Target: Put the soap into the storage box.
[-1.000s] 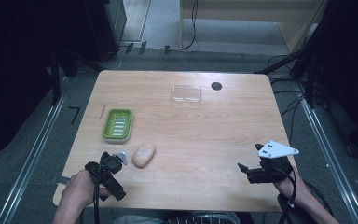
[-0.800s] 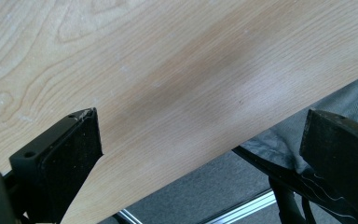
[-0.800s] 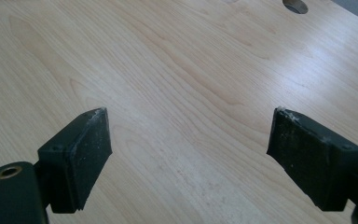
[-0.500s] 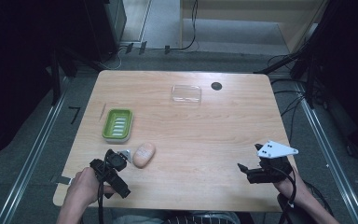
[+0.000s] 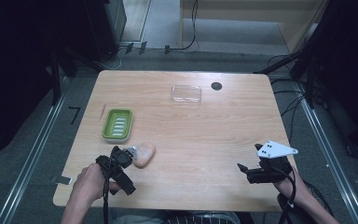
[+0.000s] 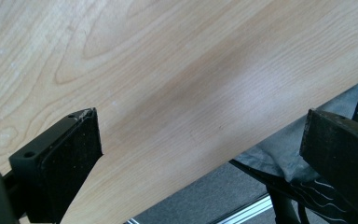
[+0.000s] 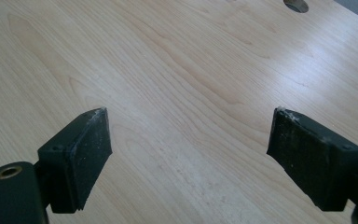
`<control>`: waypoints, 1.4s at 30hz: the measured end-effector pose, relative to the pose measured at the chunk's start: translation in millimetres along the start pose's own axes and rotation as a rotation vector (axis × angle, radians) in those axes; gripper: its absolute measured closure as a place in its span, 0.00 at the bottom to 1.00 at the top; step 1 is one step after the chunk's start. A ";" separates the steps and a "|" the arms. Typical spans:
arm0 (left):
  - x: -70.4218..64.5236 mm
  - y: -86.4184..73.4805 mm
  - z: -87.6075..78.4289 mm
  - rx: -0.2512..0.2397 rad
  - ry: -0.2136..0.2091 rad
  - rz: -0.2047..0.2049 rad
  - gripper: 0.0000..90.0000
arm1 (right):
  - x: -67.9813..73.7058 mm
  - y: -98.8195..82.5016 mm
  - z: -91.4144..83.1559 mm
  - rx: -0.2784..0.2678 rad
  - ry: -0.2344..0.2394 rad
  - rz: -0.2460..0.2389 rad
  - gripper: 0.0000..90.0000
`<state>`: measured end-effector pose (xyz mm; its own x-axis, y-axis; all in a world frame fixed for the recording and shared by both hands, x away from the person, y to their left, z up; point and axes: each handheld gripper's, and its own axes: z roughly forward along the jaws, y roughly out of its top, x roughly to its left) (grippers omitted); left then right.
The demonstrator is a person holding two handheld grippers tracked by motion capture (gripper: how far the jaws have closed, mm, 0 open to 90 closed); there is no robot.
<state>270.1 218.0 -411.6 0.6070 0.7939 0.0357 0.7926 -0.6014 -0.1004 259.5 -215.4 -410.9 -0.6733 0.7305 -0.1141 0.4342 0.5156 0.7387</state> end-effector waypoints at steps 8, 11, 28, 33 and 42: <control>-2.0 10.7 -0.1 0.004 -0.003 0.014 0.00 | 0.1 0.1 0.3 0.001 -0.003 0.000 0.15; -1.7 14.6 -0.2 -0.003 -0.009 0.018 0.00 | 0.0 0.2 0.4 0.002 -0.003 0.000 0.15; 7.4 31.8 2.4 0.003 -0.027 -0.001 0.00 | -0.2 0.2 0.8 0.001 -0.004 -0.003 0.15; 11.7 34.6 4.0 0.009 -0.024 -0.012 0.00 | 0.0 0.3 0.7 0.001 -0.004 -0.001 0.15; 15.2 44.7 7.0 0.023 -0.029 -0.015 0.00 | -0.3 0.4 1.0 -0.001 -0.002 -0.007 0.15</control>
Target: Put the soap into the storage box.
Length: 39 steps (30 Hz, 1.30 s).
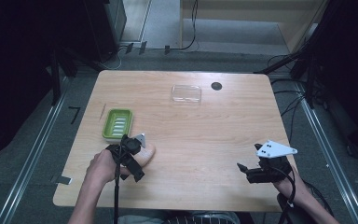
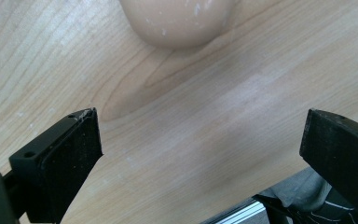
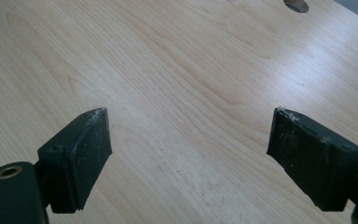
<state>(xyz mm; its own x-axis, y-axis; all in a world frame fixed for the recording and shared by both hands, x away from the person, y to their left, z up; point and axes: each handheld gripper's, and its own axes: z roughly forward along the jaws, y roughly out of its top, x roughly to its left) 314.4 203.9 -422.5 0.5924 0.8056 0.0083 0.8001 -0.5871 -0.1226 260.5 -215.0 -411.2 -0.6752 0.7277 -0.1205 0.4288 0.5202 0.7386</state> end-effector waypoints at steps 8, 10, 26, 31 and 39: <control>4.5 10.1 2.1 0.006 -0.011 -0.008 0.00 | 0.1 -0.4 -0.5 -0.001 0.000 0.007 0.15; 5.2 12.0 3.9 0.007 -0.012 -0.008 0.00 | 0.0 -0.3 -0.4 -0.002 -0.001 0.008 0.15; 9.2 33.6 4.5 -0.015 -0.033 -0.006 0.00 | -0.6 0.2 0.6 -0.002 0.006 0.000 0.15; 7.1 41.1 5.3 -0.021 -0.034 -0.002 0.00 | -0.2 -0.1 0.0 -0.004 0.002 0.009 0.15; 6.5 50.0 5.1 -0.042 -0.027 -0.004 0.00 | -0.3 -0.4 -0.2 -0.003 0.002 0.009 0.15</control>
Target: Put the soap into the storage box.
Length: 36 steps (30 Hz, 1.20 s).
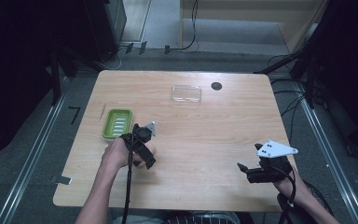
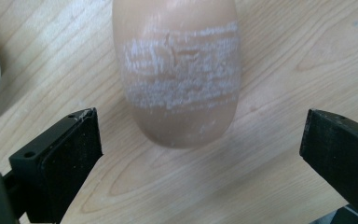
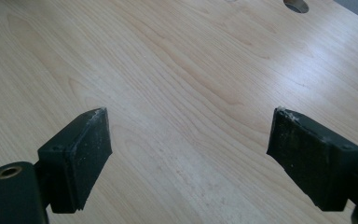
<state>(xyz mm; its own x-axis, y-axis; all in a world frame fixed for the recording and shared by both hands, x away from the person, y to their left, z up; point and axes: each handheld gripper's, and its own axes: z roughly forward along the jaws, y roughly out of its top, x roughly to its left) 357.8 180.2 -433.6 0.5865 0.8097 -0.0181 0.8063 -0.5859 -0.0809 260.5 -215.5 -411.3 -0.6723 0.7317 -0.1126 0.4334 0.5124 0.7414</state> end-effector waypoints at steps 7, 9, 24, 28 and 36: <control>0.9 5.1 2.3 -0.018 0.011 -0.021 0.00 | -0.2 0.2 0.2 0.001 0.003 -0.001 0.15; 2.3 5.0 1.7 -0.029 0.024 -0.031 0.01 | -0.3 0.2 -0.1 0.001 0.002 0.003 0.15; 4.0 6.9 14.5 -0.055 0.045 -0.072 0.21 | -0.1 0.0 -0.3 -0.005 0.001 0.005 0.15; 3.1 8.5 17.8 -0.052 0.047 -0.076 0.27 | -0.1 0.0 -0.4 -0.006 0.002 0.004 0.15; 1.6 8.2 19.3 -0.071 0.054 -0.088 0.36 | -0.6 -0.3 -0.6 -0.007 0.001 0.003 0.15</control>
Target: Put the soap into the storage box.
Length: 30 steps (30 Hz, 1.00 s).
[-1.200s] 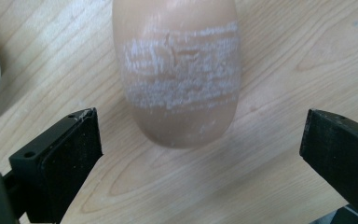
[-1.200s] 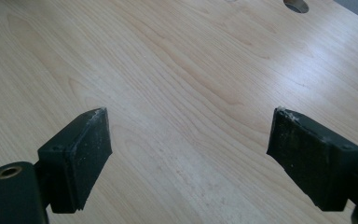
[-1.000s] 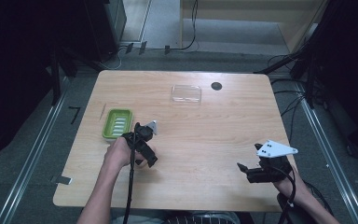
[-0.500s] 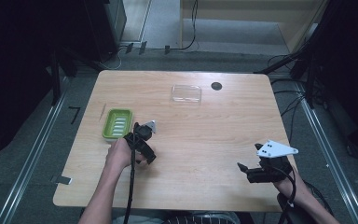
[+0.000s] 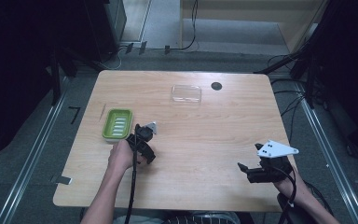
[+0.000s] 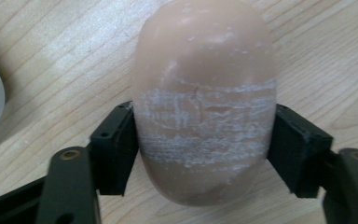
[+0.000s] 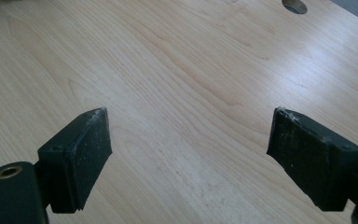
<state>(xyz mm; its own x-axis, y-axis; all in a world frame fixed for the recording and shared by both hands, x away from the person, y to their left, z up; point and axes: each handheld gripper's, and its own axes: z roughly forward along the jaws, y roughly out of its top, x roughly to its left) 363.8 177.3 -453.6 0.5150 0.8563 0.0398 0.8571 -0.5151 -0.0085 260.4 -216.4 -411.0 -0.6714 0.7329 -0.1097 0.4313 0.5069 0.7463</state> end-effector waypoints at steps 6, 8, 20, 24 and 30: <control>-0.1 -1.4 -0.4 -0.007 0.003 0.004 0.37 | 0.3 -0.1 -0.4 0.000 -0.001 0.000 0.15; -0.1 -1.4 -0.5 -0.007 0.002 0.005 0.37 | 0.3 -0.1 -0.4 0.000 -0.001 0.000 0.15; 2.1 -0.7 -9.1 -0.025 0.000 0.024 0.38 | 0.0 -0.1 0.0 0.000 0.002 0.000 0.15; 2.9 -0.7 -11.6 -0.027 0.001 0.030 0.38 | -0.1 -0.2 -0.1 -0.001 -0.002 0.001 0.15; 3.5 -0.6 -15.6 -0.029 -0.004 0.038 0.38 | 0.0 0.3 0.5 0.004 0.001 0.000 0.15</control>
<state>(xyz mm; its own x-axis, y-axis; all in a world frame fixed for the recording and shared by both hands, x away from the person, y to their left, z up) 364.9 179.9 -437.9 0.5476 0.8360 0.0356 0.8360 -0.5484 0.0194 260.8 -216.1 -411.2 -0.6724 0.7321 -0.1090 0.4334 0.5088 0.7438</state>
